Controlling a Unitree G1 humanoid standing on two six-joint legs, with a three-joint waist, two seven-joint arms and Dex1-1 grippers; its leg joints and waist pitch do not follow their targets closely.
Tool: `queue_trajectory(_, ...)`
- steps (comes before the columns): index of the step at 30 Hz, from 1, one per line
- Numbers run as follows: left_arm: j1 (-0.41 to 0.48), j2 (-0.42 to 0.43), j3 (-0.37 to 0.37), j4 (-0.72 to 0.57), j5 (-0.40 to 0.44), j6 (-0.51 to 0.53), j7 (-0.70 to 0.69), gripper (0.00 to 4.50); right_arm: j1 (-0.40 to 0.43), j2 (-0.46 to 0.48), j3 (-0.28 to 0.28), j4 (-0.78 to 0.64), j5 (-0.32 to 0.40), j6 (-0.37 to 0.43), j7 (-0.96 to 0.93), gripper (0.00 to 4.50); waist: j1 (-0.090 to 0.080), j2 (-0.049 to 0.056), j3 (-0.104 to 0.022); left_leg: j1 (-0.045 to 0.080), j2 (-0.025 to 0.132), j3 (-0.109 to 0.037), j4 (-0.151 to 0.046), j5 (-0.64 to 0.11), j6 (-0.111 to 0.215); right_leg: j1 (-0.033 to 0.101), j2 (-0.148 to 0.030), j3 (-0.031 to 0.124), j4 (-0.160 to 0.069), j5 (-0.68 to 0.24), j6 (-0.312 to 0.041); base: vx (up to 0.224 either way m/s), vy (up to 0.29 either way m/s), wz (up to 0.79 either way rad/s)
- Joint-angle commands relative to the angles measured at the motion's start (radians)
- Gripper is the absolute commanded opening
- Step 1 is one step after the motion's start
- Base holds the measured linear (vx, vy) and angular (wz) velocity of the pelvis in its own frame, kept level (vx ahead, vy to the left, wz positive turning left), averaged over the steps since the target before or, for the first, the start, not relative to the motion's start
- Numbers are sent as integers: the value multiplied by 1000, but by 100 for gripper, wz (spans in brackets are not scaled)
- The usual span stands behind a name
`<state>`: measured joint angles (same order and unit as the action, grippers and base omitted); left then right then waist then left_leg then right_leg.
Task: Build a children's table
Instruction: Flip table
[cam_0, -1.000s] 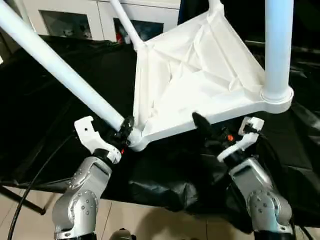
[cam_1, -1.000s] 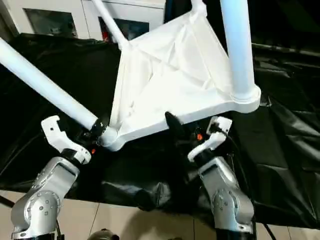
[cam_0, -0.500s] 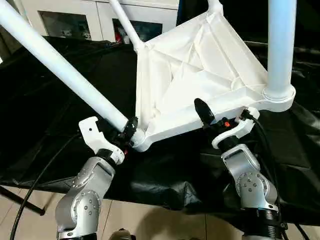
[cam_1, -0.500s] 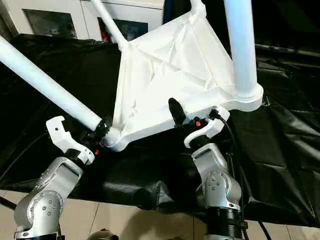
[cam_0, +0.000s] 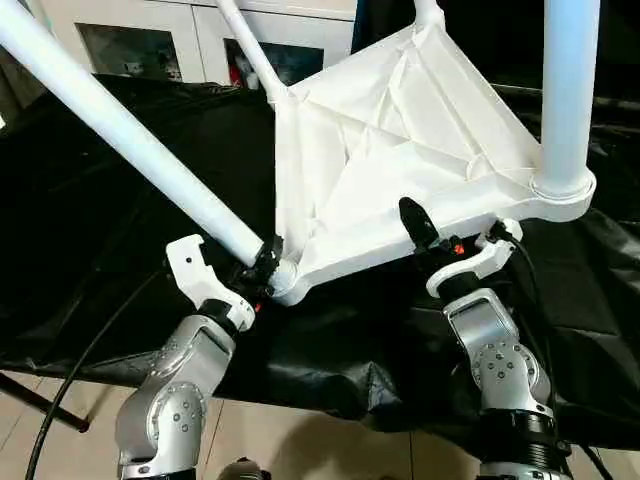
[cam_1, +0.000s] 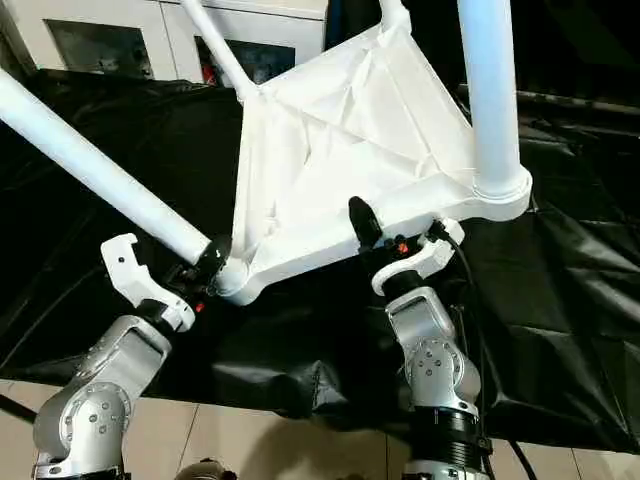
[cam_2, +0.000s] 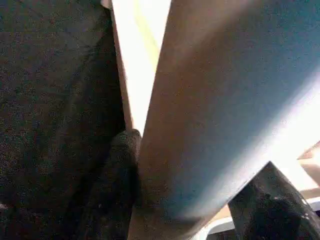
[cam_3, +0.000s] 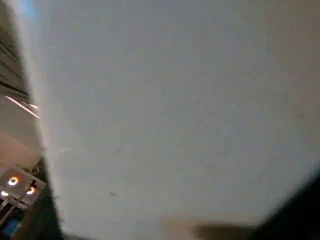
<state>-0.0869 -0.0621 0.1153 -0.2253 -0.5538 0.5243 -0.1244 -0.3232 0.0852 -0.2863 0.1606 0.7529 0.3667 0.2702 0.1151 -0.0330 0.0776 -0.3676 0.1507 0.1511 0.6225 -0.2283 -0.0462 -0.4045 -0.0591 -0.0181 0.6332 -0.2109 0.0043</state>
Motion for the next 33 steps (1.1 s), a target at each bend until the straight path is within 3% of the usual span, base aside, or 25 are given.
queue_trajectory(1, -7, -75, -49, -49, -79, -11, -56, 221, -15, -3, -15, 16, -1, 5, -7, 332, 3, -13, -81, 2, 57, -9, -64, 94, 88, 60, -72, 35, -45, 100, -222, 0, 0, 0)
queue_trajectory(7, -9, -65, -51, -44, -57, -21, -44, 221, -17, -9, -15, 13, 4, 4, -8, 277, 3, -13, -82, 2, 57, -9, -63, 101, 90, 60, -72, 35, -44, 106, -222, 0, 0, 0)
queue_trajectory(8, -10, -67, -47, -38, -59, -23, -44, 277, -18, -11, -15, 12, 3, 3, -8, 267, 3, -13, -82, 1, 56, -9, -63, 103, 91, 61, -71, 35, -44, 107, -222, 0, 0, 0)
queue_trajectory(9, -11, -67, -43, -34, -62, -21, -44, 291, -18, -14, -16, 11, 2, 1, -8, 257, 3, -13, -81, 2, 57, -9, -64, 98, 89, 60, -71, 35, -45, 97, -221, 0, 0, 0)
queue_trajectory(12, -11, -67, -37, -32, -75, -18, -48, 314, -16, -20, -16, 3, -6, -1, -11, 239, 4, -11, -82, 4, 55, -7, -64, 90, 78, 57, -71, 35, -45, 88, -228, 0, 0, 0)
queue_trajectory(13, -13, -68, -30, -27, -78, -21, -46, 329, -12, -24, -16, -5, -8, 0, -13, 232, 2, -18, -83, 6, 56, -5, -64, 88, 77, 57, -68, 35, -44, 99, -230, 0, 0, 0)
queue_trajectory(16, -19, -69, -16, -15, -81, -31, -44, 349, -3, -35, -18, -25, -10, 4, -18, 222, 6, -22, -84, 1, 55, -6, -62, 109, 90, 62, -71, 35, -39, 134, -228, 0, 0, 0)
queue_trajectory(18, -20, -69, -2, -14, -82, -39, -37, 382, -1, -46, -32, -34, -4, 6, -28, 221, 4, -27, -80, 0, 56, -5, -64, 85, 90, 61, -72, 34, -44, 84, -215, 0, 0, 0)
queue_trajectory(23, 11, -41, 10, -47, -105, -31, -34, 407, -3, -58, -44, -55, -1, 6, -43, 220, 4, -26, -75, 4, 58, -3, -68, 34, 64, 56, -71, 36, -52, 22, -198, 0, 0, 0)
queue_trajectory(24, 16, -36, 13, -52, -109, -28, -37, 419, -3, -59, -44, -59, -2, 6, -45, 220, 6, -20, -74, 5, 59, -3, -69, 19, 56, 55, -73, 37, -53, 8, -197, 0, 0, 0)
queue_trajectory(26, 62, 4, 30, -96, -143, 5, -60, 440, 2, -71, -50, -89, -1, 4, -55, 220, 4, -21, -75, 4, 61, -3, -70, 16, 44, 56, -70, 36, -49, 25, -198, 0, 0, 0)
queue_trajectory(29, 183, 124, 18, -169, -177, 98, -134, 450, 20, -111, -53, -144, -26, -3, -64, 218, 6, -14, -72, 5, 56, -1, -71, -11, 33, 51, -62, 35, -51, -1, -168, 0, 0, 0)
queue_trajectory(32, 263, 188, 0, -212, -174, 129, -168, 450, 32, -132, -63, -187, -32, -4, -83, 217, 11, -9, -69, 11, 58, -1, -74, -38, 22, 43, -57, 36, -56, -23, -145, 0, 0, 0)
queue_trajectory(33, 276, 195, -1, -221, -174, 133, -171, 450, 33, -135, -68, -195, -32, -4, -91, 217, 13, 0, -67, 13, 58, -1, -76, -54, 16, 40, -57, 36, -57, -36, -144, 0, 0, 0)
